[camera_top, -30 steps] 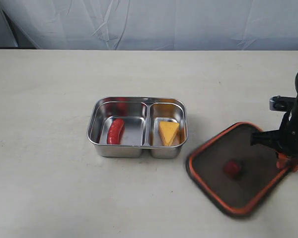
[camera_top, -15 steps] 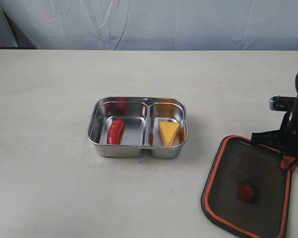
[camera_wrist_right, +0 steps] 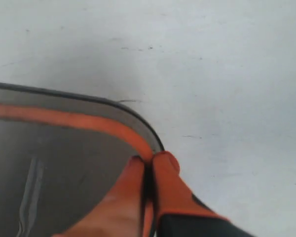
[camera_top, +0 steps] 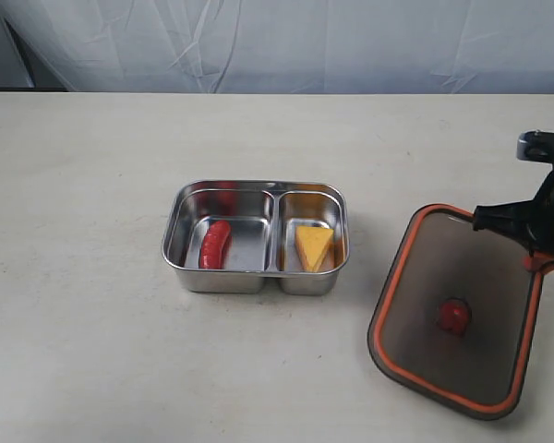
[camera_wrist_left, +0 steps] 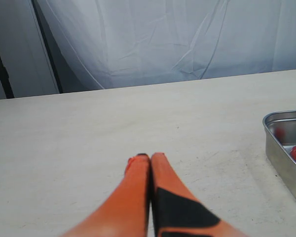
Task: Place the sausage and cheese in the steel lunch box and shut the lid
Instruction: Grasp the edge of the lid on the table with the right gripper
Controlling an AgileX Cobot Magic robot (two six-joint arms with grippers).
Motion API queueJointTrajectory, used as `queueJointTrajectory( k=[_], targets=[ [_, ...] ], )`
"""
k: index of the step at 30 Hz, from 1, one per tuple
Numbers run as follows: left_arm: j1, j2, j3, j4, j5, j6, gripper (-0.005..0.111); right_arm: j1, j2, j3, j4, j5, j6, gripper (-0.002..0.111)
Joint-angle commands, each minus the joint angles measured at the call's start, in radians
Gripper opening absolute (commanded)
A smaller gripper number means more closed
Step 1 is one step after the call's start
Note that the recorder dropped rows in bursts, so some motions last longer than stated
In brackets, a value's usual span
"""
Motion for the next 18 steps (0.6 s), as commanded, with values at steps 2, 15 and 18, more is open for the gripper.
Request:
queueJointTrajectory(
  k=[2,15,18],
  targets=[
    [0.0,-0.005,0.003,0.002,-0.002,0.0,0.0,-0.005,-0.083,-0.002,0.004,0.003,-0.028,-0.001],
    [0.0,-0.005,0.003,0.178,-0.051,0.011,0.0,-0.005,-0.293,-0.002,0.282,0.003,-0.319,-0.001],
    [0.0,-0.005,0.003,0.089,-0.246,-0.007,0.0,-0.003,-0.304,-0.002,0.396,-0.003,-0.43,-0.001]
  ],
)
